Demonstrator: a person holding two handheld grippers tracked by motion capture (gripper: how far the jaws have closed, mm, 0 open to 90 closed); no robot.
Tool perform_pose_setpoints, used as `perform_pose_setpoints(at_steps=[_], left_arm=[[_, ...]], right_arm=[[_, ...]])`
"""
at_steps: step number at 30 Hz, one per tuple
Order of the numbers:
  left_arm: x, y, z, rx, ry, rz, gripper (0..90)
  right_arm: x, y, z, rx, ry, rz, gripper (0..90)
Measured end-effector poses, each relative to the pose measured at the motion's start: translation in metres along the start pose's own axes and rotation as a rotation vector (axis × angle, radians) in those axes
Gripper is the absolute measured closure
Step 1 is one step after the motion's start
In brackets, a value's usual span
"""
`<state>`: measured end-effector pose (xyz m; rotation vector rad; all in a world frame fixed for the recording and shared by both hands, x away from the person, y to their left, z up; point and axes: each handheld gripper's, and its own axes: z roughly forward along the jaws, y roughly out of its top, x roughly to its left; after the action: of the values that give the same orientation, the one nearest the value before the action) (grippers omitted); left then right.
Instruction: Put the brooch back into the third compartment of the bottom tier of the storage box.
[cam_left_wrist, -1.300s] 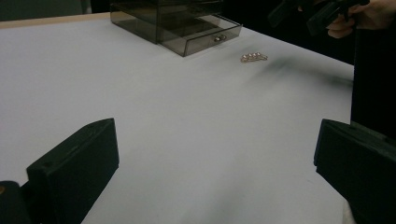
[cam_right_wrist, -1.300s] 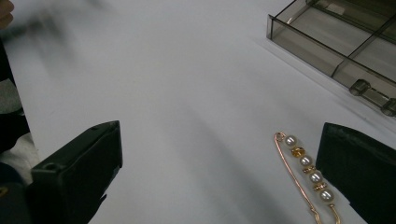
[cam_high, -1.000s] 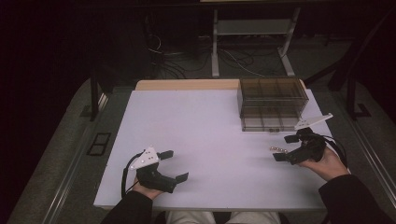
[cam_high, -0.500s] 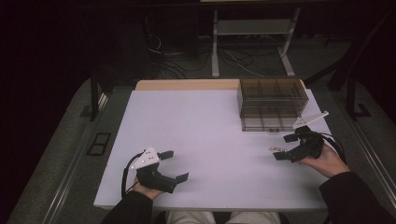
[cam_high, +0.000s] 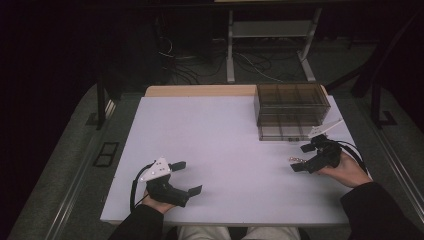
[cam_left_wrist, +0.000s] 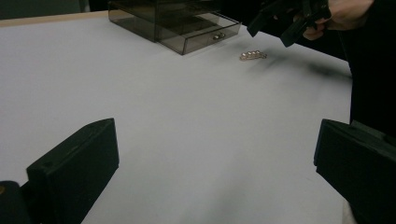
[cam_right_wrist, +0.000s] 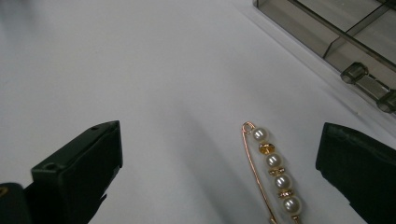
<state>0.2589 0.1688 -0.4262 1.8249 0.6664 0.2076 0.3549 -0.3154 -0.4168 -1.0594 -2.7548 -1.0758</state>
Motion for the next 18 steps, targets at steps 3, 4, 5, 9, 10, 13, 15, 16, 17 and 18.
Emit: perform_pose_setpoints(at_steps=[3, 4, 5, 9, 10, 13, 15, 16, 17, 18], left_arm=[[0.000, 0.000, 0.000, -0.001, -0.001, 0.001, 0.0], [0.000, 0.000, 0.000, -0.001, -0.001, 0.001, 0.0], [0.000, 0.000, 0.000, -0.001, -0.001, 0.001, 0.0], [0.000, 0.000, 0.000, -0.001, -0.001, 0.001, 0.0], [0.000, 0.000, 0.000, -0.001, -0.002, 0.001, 0.0], [0.000, 0.000, 0.000, 0.001, -0.002, 0.002, 0.0], [0.000, 0.000, 0.001, 0.001, -0.002, 0.001, 0.0], [0.000, 0.000, 0.001, 0.002, -0.002, 0.001, 0.0], [0.000, 0.000, 0.001, 0.002, -0.003, 0.001, 0.0], [0.000, 0.000, 0.001, 0.002, -0.003, 0.001, 0.0]], right_arm=[[-0.002, 0.000, 0.002, 0.008, -0.002, -0.010, 0.2], [-0.003, -0.001, 0.003, 0.012, -0.007, -0.015, 0.1], [-0.003, -0.001, 0.005, 0.012, -0.009, -0.015, 0.2], [-0.007, -0.002, 0.008, 0.020, -0.019, -0.026, 0.2], [-0.008, -0.002, 0.009, 0.023, -0.022, -0.029, 0.2], [-0.011, -0.003, 0.009, 0.027, -0.010, -0.041, 6.6], [-0.013, -0.004, 0.010, 0.029, -0.015, -0.047, 6.7], [-0.013, -0.004, 0.011, 0.032, -0.017, -0.050, 6.7], [-0.013, -0.004, 0.011, 0.036, -0.022, -0.052, 6.7], [-0.014, -0.005, 0.012, 0.044, -0.028, -0.055, 8.6]])
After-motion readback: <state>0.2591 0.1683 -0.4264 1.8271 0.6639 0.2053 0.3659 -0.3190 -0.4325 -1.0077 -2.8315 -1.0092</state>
